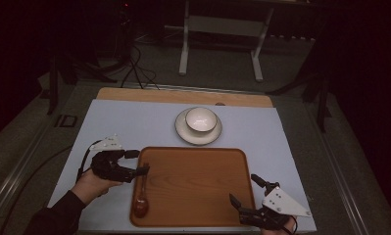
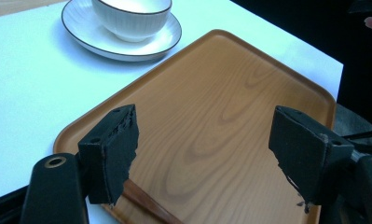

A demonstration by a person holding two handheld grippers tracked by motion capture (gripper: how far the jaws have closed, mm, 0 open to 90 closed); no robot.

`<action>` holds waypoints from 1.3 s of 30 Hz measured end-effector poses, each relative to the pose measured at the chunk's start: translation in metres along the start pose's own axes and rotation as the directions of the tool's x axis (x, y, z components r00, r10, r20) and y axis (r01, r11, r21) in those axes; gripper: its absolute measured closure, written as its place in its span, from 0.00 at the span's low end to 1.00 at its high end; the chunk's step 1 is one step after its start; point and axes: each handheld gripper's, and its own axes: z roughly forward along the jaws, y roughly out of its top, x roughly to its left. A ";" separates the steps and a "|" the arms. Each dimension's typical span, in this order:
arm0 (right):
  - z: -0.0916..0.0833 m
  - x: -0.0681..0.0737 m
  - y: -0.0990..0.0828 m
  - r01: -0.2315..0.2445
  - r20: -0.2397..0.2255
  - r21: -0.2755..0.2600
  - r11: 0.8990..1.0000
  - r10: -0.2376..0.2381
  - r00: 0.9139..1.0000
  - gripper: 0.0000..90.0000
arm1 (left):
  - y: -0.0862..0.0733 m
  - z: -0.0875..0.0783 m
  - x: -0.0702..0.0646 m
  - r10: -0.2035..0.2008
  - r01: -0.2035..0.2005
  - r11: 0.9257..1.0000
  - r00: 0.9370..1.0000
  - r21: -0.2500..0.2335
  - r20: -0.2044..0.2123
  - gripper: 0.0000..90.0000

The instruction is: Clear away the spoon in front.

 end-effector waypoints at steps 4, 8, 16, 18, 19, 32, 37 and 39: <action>0.000 0.000 0.000 0.001 0.001 0.000 1.000 -0.001 1.000 0.14 | -0.007 -0.006 -0.004 0.006 -0.006 1.000 1.000 -0.004 -0.007 0.26; 0.000 0.000 0.000 0.006 0.003 0.001 1.000 -0.006 1.000 0.14 | -0.015 -0.009 -0.006 0.010 -0.010 1.000 1.000 0.001 -0.007 0.26; 0.000 0.000 -0.001 0.011 0.004 0.002 1.000 -0.011 1.000 0.14 | -0.034 -0.013 -0.009 0.008 -0.008 1.000 1.000 -0.016 -0.016 0.26; 0.000 0.000 -0.001 0.012 0.005 0.001 1.000 -0.012 1.000 0.14 | -0.036 -0.013 -0.010 0.007 -0.007 1.000 1.000 -0.020 -0.014 0.26; 0.000 0.000 -0.002 0.014 0.005 0.001 1.000 -0.014 1.000 0.14 | -0.039 -0.013 -0.011 0.010 -0.011 1.000 1.000 -0.027 -0.015 0.26; 0.000 -0.002 -0.005 0.006 0.006 0.011 1.000 -0.006 1.000 0.13 | -0.055 -0.009 -0.011 -0.005 0.003 0.997 1.000 -0.074 -0.026 0.26; 0.001 -0.003 -0.006 0.004 0.003 0.011 1.000 -0.004 1.000 0.13 | -0.056 -0.006 -0.012 0.002 -0.004 0.998 1.000 -0.071 -0.031 0.26; 0.002 -0.003 -0.006 0.000 0.000 0.014 1.000 0.000 1.000 0.13 | -0.057 -0.005 -0.011 0.005 -0.008 0.998 0.999 -0.063 -0.038 0.26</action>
